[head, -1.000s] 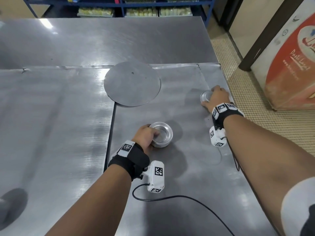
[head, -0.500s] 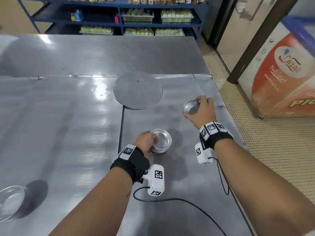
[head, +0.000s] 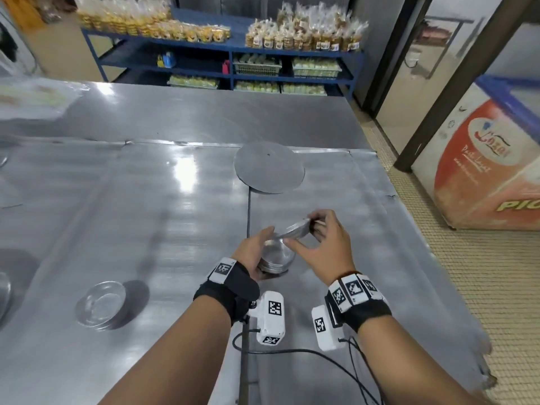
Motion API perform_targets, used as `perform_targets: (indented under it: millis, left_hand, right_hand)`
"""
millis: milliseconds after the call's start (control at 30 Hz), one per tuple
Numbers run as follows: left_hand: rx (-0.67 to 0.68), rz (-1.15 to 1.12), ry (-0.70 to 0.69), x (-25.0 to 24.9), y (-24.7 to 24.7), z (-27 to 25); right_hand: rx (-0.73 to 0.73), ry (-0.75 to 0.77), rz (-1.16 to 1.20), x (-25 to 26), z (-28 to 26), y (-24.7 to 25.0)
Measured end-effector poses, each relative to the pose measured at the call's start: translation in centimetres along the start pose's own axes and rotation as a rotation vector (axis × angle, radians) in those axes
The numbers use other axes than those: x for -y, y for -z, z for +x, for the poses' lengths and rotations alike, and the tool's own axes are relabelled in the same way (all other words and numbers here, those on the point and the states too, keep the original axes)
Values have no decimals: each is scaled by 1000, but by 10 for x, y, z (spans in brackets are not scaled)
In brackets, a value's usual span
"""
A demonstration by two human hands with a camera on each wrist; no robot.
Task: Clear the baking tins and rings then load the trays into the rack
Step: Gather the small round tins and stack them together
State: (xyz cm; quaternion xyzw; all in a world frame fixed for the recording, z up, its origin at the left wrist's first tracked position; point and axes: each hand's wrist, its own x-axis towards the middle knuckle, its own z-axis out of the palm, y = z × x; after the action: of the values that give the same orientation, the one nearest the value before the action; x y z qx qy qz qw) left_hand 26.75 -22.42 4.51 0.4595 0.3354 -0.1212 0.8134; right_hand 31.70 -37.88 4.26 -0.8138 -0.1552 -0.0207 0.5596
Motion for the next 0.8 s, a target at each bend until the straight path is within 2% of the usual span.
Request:
perform_targets:
  millis: [167,367,567,800]
  left_hand:
    - [-15,14,-28,-1,30,-24]
    - [-17,42,-54,-1,71,-48]
    - [-84,24,-70,-5,115,-69]
    - [-160,10,-139,-11,170,-94]
  right_hand:
    - [54,-48,110,18,-37,-34]
    - [116,-37,156,32,-67,-72]
    - [288,-67,240,45,-87,-104]
    - [425,-83,264,67,-101,-146]
